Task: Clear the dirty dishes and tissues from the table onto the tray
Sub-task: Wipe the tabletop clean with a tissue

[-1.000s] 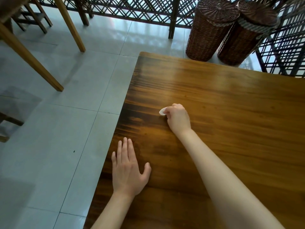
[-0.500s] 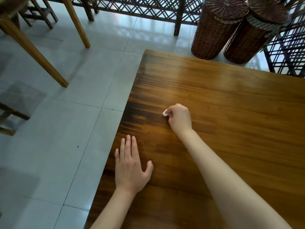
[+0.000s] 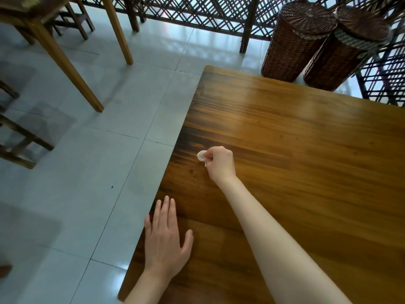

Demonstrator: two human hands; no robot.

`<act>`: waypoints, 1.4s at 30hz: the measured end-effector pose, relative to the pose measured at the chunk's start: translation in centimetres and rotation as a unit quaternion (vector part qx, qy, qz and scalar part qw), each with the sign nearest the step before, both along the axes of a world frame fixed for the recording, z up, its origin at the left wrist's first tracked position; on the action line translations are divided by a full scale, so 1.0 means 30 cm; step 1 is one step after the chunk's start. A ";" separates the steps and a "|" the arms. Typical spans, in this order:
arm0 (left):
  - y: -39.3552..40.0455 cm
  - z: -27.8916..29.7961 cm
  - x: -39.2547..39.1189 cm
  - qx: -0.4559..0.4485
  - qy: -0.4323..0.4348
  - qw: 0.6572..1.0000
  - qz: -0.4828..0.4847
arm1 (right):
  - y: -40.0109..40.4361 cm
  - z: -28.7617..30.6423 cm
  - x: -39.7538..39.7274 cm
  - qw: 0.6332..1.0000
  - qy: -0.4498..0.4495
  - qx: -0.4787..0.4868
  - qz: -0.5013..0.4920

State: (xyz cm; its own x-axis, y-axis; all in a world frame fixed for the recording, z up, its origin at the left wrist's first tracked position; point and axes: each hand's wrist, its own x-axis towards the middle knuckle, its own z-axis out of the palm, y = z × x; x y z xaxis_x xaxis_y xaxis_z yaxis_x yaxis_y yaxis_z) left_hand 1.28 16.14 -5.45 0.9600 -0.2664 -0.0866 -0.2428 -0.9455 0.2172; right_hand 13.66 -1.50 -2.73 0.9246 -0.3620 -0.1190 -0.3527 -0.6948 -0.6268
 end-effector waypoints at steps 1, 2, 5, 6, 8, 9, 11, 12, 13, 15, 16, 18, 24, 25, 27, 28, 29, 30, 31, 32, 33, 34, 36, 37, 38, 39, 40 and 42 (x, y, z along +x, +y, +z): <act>0.019 -0.005 -0.011 0.001 0.005 1.000 0.004 | 0.024 -0.007 0.005 1.000 0.005 0.006 -0.003; 0.031 -0.009 -0.017 0.002 0.009 1.000 0.007 | 0.046 -0.009 0.006 1.000 0.005 0.009 -0.002; 0.038 -0.015 -0.013 -0.011 0.004 1.000 0.013 | 0.092 -0.019 -0.019 0.998 -0.007 -0.001 0.063; 0.036 -0.016 -0.014 -0.013 0.005 1.000 0.012 | 0.106 -0.025 -0.046 0.995 -0.006 -0.011 0.103; 0.036 -0.014 -0.016 -0.014 0.004 1.000 0.010 | 0.126 -0.037 -0.098 0.986 -0.006 -0.026 0.165; 0.036 -0.013 -0.018 -0.013 0.004 1.000 0.010 | 0.124 -0.042 -0.113 0.983 -0.006 -0.034 0.183; 0.034 -0.012 -0.023 -0.014 0.008 1.000 0.011 | 0.107 -0.043 -0.107 0.981 -0.016 -0.050 0.189; 0.033 -0.011 -0.022 -0.017 0.007 1.000 0.012 | 0.097 -0.039 -0.091 0.982 -0.025 -0.055 0.177; 0.031 -0.011 -0.021 -0.019 0.007 1.000 0.012 | 0.086 -0.036 -0.071 0.986 -0.032 -0.054 0.153; 0.033 -0.009 -0.017 -0.024 0.001 1.000 0.013 | 0.084 -0.032 -0.044 0.993 -0.050 -0.046 0.101; 0.034 -0.009 -0.014 -0.027 -0.002 1.000 0.014 | 0.091 -0.034 -0.043 0.993 -0.060 -0.047 0.090; 0.036 -0.013 -0.020 -0.029 -0.001 1.000 0.012 | 0.113 -0.046 -0.068 0.991 -0.061 -0.057 0.107; 0.034 -0.017 -0.026 -0.021 0.004 1.000 0.011 | 0.095 -0.033 -0.075 0.974 -0.045 -0.101 0.198; 0.035 -0.018 -0.026 -0.021 0.004 1.000 0.012 | 0.080 -0.026 -0.052 0.979 -0.043 -0.103 0.173; 0.036 -0.014 -0.024 -0.023 0.003 1.000 0.010 | 0.058 -0.013 -0.022 0.989 -0.043 -0.090 0.108; 0.036 -0.013 -0.019 -0.023 0.002 1.000 0.009 | 0.057 -0.010 -0.018 0.991 -0.043 -0.087 0.097; 0.035 -0.015 -0.018 -0.020 0.006 1.000 0.009 | 0.060 -0.011 -0.022 0.990 -0.039 -0.090 0.103; 0.035 -0.018 -0.021 -0.016 0.012 1.000 0.010 | 0.062 -0.013 -0.033 0.988 -0.031 -0.093 0.119; 0.036 -0.019 -0.023 -0.014 0.018 1.000 0.009 | 0.065 -0.014 -0.048 0.986 -0.023 -0.094 0.135; 0.037 -0.020 -0.023 -0.013 0.019 1.000 0.009 | 0.066 -0.014 -0.063 0.985 -0.015 -0.092 0.148; 0.038 -0.019 -0.023 -0.012 0.020 1.000 0.009 | 0.065 -0.014 -0.076 0.983 -0.008 -0.089 0.158; 0.039 -0.018 -0.022 -0.010 0.022 1.000 0.010 | 0.061 -0.013 -0.085 0.984 -0.006 -0.082 0.160; 0.040 -0.020 -0.022 -0.007 0.018 1.000 0.011 | 0.057 -0.013 -0.099 0.986 -0.021 -0.078 0.142; 0.039 -0.020 -0.023 -0.006 0.015 1.000 0.009 | 0.056 -0.015 -0.105 0.987 -0.031 -0.087 0.129; 0.038 -0.019 -0.022 -0.005 0.012 1.000 0.007 | 0.056 -0.017 -0.107 0.987 -0.037 -0.099 0.117; 0.036 -0.018 -0.022 -0.004 0.010 1.000 0.007 | 0.058 -0.019 -0.110 0.987 -0.041 -0.111 0.109; 0.036 -0.019 -0.021 -0.005 0.008 1.000 0.008 | 0.061 -0.021 -0.113 0.987 -0.039 -0.118 0.102; 0.036 -0.020 -0.021 -0.008 0.006 1.000 0.011 | 0.063 -0.031 -0.125 0.986 -0.024 -0.130 0.097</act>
